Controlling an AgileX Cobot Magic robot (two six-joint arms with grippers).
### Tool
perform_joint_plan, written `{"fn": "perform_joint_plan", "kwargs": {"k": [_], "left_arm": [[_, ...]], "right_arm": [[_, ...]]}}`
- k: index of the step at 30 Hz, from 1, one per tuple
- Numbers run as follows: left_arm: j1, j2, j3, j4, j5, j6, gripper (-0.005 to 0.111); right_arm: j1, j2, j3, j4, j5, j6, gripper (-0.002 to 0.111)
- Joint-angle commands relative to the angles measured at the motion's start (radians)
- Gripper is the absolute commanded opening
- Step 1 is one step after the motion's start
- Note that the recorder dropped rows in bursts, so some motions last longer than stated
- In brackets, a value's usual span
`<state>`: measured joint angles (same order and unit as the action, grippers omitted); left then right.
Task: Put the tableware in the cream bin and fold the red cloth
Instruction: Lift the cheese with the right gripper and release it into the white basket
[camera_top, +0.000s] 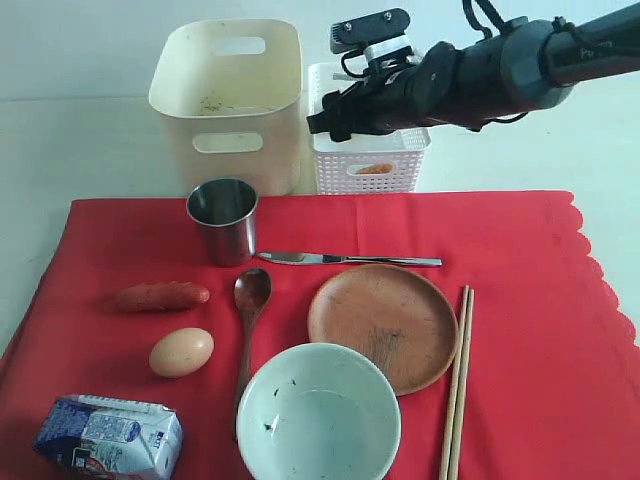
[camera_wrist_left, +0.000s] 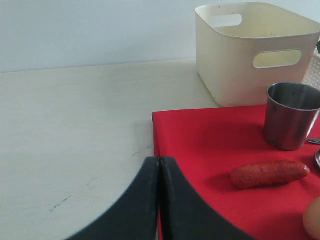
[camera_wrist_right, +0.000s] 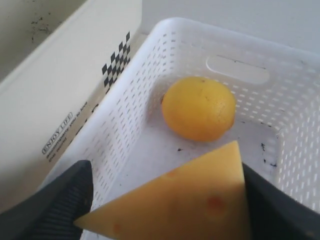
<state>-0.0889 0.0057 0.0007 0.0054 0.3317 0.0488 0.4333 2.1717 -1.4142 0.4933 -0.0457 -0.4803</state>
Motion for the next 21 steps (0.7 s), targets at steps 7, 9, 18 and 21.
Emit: {"fn": "perform_joint_plan", "kwargs": {"k": [7, 9, 18, 21], "left_arm": [[0.002, -0.006, -0.001, -0.005, -0.008, -0.001, 0.003], [0.002, -0.006, -0.001, -0.005, -0.008, 0.0, 0.003], [0.002, -0.006, -0.001, -0.005, -0.008, 0.001, 0.003], [0.002, -0.006, -0.001, -0.005, -0.008, 0.001, 0.003]], "right_arm": [[-0.018, -0.111, -0.012, -0.004, 0.122, -0.103, 0.101], [-0.027, -0.153, -0.01, -0.004, 0.176, -0.101, 0.097], [-0.05, -0.347, -0.006, 0.011, 0.427, -0.099, 0.029], [-0.05, -0.396, 0.021, 0.078, 0.449, -0.107, 0.01]]}}
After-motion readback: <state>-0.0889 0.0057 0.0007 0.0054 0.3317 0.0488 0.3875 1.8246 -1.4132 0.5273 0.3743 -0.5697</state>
